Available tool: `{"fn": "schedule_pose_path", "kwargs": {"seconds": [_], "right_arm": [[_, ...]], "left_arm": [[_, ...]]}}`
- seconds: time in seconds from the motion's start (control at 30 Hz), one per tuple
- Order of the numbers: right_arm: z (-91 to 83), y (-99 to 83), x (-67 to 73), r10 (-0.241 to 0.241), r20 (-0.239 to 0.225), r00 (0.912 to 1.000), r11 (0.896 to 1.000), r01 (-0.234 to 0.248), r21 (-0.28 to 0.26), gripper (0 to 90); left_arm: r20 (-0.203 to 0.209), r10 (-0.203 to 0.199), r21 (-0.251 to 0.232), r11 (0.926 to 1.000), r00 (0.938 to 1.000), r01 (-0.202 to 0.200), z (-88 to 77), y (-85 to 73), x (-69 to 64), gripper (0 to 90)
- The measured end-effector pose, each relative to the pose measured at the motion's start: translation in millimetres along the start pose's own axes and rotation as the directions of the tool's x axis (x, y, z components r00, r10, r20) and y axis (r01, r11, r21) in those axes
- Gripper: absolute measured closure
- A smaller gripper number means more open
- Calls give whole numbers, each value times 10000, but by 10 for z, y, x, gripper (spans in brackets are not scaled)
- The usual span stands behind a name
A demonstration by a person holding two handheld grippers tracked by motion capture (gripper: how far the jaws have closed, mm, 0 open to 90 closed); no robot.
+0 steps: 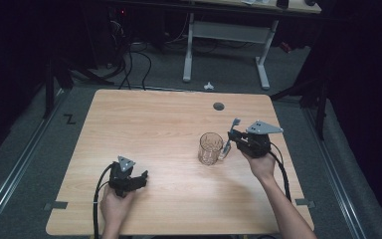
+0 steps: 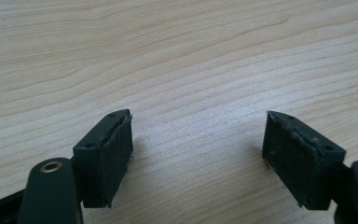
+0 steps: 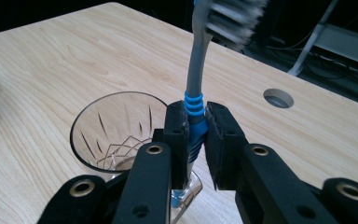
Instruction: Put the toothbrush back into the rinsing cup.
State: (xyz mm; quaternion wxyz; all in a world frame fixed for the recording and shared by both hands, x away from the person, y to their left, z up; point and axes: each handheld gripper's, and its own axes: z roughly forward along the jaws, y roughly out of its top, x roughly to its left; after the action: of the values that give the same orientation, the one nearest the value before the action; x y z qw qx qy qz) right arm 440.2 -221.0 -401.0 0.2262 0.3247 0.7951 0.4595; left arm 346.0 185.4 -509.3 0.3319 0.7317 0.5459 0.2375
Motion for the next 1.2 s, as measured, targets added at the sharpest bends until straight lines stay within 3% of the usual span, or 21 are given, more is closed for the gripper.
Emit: {"fn": "schedule_pose_path", "kwargs": {"seconds": [1.2], "right_arm": [[132,-87,34,-247,52,9997,9981,243,569,794]], "left_arm": [[0,4,1,10000,10000,-4,0,0,0,248]]}}
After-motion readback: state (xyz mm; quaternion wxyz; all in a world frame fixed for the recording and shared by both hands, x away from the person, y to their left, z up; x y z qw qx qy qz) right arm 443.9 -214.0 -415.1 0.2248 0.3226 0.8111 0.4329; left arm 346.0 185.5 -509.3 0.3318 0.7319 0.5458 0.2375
